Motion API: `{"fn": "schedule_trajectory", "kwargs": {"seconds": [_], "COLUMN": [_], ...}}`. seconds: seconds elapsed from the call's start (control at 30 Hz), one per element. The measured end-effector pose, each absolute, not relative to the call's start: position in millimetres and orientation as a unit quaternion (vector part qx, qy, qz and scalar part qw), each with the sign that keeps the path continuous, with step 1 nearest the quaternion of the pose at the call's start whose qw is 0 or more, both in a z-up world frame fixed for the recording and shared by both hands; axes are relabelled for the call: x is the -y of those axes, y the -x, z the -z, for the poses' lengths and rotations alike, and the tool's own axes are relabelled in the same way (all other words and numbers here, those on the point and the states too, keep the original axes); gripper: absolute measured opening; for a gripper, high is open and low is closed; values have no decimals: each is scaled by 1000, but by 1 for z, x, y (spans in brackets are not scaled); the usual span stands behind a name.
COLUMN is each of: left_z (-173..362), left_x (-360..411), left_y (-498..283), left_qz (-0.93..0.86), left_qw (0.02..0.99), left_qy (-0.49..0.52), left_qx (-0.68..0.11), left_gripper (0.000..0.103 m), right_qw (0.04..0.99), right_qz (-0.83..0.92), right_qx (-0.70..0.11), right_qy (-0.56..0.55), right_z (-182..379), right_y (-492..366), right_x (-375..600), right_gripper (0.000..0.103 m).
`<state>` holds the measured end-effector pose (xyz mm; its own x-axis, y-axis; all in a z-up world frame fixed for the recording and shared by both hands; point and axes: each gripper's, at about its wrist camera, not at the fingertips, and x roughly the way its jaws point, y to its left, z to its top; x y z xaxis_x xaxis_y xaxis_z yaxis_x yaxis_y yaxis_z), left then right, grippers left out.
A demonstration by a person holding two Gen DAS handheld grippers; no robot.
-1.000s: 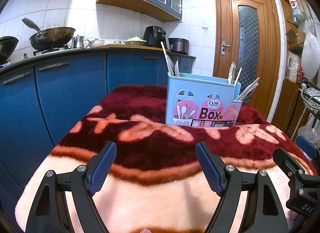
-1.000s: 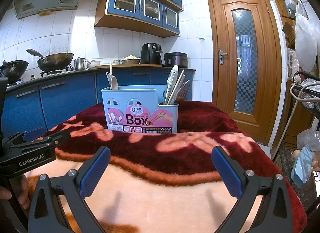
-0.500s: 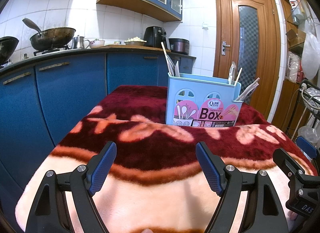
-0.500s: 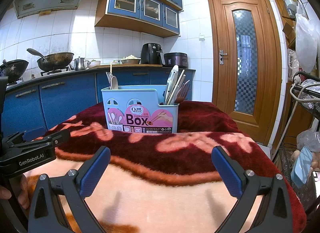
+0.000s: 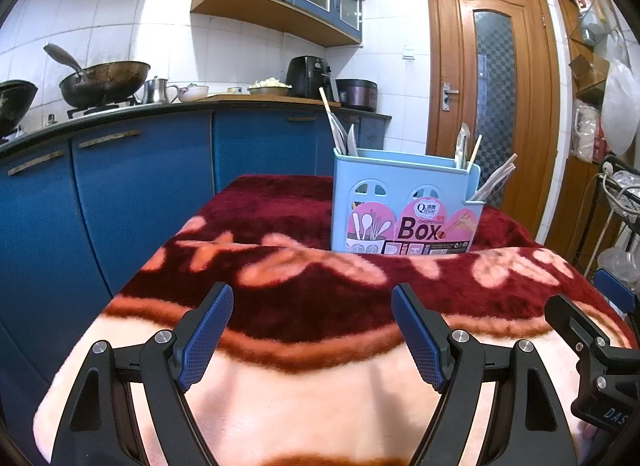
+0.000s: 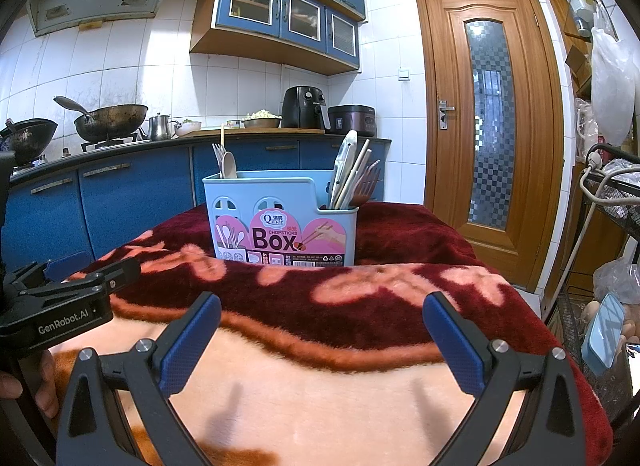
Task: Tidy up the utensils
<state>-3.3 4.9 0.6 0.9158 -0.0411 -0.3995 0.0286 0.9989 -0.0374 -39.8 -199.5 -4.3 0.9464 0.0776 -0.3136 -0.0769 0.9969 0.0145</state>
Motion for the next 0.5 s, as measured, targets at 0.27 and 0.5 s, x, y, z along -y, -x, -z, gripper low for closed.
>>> {"fn": "schedule_trajectory", "kwargs": {"seconds": [0.27,0.5], "left_z": [-1,-1], "left_x": [-4,-4], "left_y": [4,4], "left_qz": [17,18], "left_qw": [979,979], "left_qy": [16,16], "left_qx": [-204,-204], "left_gripper": [82,82], "right_qw": [987,987], "right_qz": [-39,-39], "right_qx": [-159,-159], "right_qy": [-1,-1], "right_z": [4,5], "right_y": [40,40], "right_x": [200,200], "right_gripper": [103,103]}}
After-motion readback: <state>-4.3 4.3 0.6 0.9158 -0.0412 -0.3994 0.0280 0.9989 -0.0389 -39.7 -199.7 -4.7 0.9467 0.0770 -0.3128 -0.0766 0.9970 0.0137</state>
